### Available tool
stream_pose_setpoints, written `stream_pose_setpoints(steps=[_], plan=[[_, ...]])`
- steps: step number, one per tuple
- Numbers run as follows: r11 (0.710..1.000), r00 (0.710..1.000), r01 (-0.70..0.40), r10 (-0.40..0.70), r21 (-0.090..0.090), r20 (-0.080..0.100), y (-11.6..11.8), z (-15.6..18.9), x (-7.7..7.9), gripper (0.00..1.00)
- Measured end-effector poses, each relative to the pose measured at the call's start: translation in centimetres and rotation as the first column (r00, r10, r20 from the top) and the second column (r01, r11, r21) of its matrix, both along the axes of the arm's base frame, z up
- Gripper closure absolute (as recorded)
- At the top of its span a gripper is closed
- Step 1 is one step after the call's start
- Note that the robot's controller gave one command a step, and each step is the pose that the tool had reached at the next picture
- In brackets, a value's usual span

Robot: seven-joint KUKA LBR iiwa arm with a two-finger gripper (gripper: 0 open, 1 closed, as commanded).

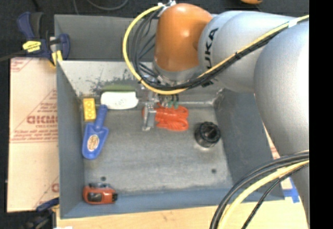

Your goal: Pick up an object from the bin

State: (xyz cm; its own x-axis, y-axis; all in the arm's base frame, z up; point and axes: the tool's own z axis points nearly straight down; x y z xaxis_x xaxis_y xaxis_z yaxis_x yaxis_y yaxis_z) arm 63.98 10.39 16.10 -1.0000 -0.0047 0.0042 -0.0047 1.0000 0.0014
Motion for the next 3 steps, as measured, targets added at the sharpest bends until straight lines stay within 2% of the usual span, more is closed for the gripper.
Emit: stream_pose_setpoints(steps=[1, 2, 3], plan=[[1.000, 1.000, 0.002, -0.002, 0.001, 0.009, 0.0, 0.6, 0.2, 0.00], [1.000, 1.000, -0.021, 0.021, -0.002, 0.013, -4.8, -5.9, -0.1, 0.00], [0.999, 0.999, -0.034, 0.034, -0.002, 0.002, -7.7, -7.3, -0.7, 0.00]])
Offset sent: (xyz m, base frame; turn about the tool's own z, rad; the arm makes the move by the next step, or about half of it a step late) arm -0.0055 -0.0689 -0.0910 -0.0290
